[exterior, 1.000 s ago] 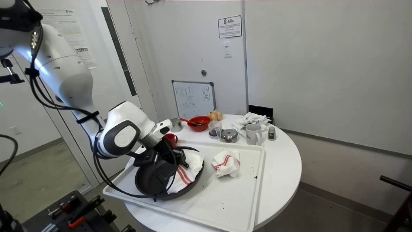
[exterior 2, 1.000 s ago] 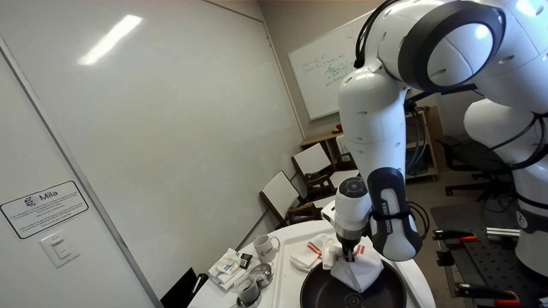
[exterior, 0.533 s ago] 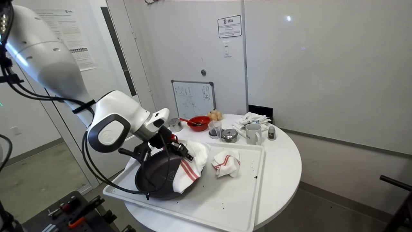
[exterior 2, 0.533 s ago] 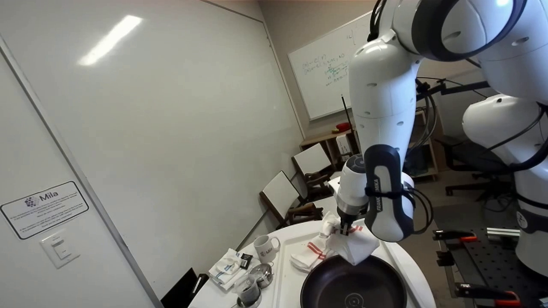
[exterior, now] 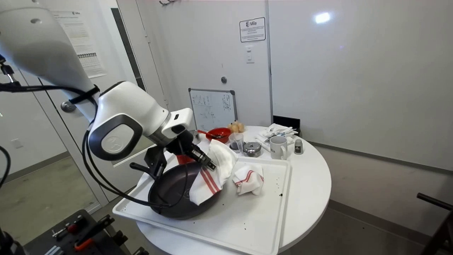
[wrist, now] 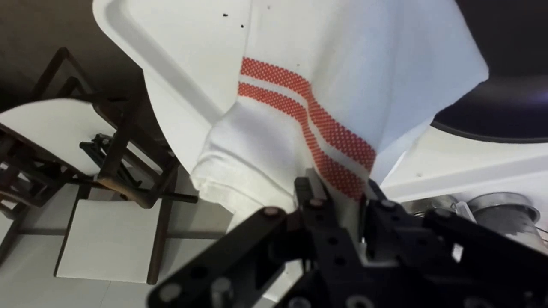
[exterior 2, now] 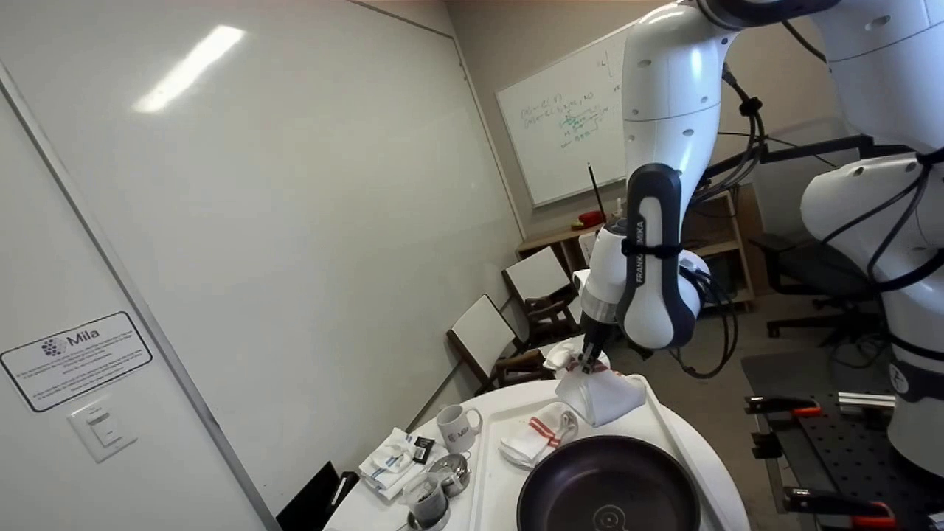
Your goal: Pick the cloth on the tray and wipe the pan
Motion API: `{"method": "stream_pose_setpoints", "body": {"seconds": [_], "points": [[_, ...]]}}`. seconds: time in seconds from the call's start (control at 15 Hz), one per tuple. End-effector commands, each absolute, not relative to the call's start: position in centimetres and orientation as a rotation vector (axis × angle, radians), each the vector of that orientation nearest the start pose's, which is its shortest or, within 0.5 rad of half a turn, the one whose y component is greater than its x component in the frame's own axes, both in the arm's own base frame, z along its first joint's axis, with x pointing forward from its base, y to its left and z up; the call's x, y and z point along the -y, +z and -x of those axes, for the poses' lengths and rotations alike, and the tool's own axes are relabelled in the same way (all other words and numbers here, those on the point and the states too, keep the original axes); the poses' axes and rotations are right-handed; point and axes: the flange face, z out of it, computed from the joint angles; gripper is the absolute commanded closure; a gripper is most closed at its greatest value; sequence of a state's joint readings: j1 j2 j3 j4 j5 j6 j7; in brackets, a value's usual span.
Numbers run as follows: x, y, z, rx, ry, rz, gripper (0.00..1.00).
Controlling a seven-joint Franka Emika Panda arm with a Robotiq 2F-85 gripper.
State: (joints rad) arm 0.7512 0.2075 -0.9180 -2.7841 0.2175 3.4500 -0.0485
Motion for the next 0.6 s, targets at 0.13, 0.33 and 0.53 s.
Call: {"method": "stream_pose_setpoints", "body": {"seconds": [0.13,0.33,0.53], "points": [[12.2,27.5,-37.8,-0.527,-0.808,2.992,0.9],[13.6,30.2,-39.7,-0.526,-0.669,2.947,0.9],[15.2,29.5,-38.2,-0.51,-0.55,2.883,0.9]]}}
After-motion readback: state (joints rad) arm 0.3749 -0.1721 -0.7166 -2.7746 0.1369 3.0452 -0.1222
